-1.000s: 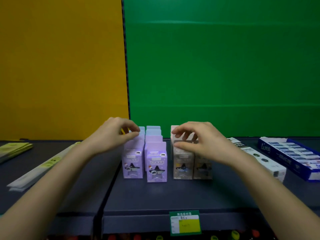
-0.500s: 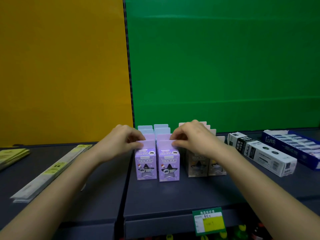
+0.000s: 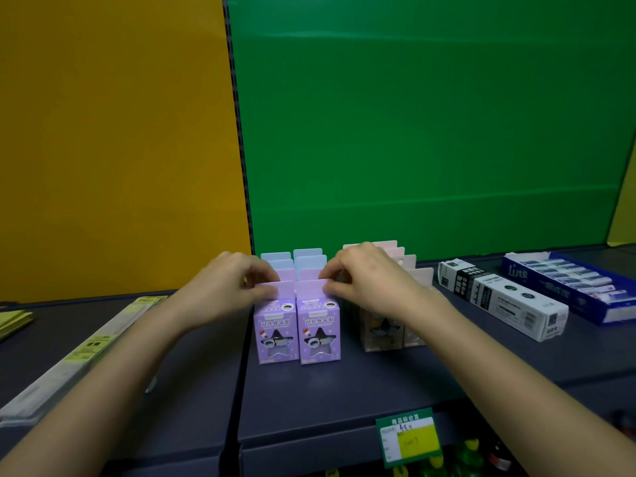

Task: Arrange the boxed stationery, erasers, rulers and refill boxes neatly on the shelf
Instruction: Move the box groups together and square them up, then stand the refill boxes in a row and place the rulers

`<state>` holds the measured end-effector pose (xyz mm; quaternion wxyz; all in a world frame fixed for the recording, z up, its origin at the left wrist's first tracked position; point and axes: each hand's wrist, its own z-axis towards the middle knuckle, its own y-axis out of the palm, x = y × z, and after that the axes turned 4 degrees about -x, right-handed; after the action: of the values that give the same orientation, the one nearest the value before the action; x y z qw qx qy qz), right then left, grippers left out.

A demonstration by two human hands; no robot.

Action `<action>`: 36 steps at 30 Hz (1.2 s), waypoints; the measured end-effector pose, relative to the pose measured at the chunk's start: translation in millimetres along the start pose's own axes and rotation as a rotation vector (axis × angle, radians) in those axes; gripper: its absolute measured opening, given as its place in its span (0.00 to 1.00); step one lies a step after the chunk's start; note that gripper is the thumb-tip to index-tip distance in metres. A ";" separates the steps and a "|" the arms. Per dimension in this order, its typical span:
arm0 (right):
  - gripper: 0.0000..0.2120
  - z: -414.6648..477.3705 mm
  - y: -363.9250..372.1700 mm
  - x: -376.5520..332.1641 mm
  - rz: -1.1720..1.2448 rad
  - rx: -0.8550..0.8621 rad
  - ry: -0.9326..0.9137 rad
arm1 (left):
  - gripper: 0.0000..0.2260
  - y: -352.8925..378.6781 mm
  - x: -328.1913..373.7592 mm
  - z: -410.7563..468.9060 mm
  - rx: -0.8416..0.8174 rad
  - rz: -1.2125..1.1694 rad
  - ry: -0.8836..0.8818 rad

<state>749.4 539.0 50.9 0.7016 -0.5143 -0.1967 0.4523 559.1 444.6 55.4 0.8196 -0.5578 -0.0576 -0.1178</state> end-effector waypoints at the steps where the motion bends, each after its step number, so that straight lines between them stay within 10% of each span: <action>1: 0.12 -1.9 -0.2 0.2 -0.006 0.013 -0.008 | 0.09 -0.6 0.7 1.0 0.022 0.010 0.010; 9: 0.08 -28.7 -26.4 17.7 0.076 0.192 -0.017 | 0.14 -3.1 35.1 8.9 0.354 0.026 0.122; 21: 0.07 -102.1 -80.7 144.8 0.089 0.255 0.201 | 0.13 63.6 164.2 54.3 0.329 -0.110 0.287; 36: 0.36 -99.9 -45.6 233.4 -0.001 -0.174 0.445 | 0.17 169.7 239.6 82.0 0.104 0.078 -0.076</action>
<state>963.0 677.2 8.4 0.6809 -0.6599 -0.0757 0.3086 837.2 549.2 -12.8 0.8486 -0.5204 -0.0728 -0.0616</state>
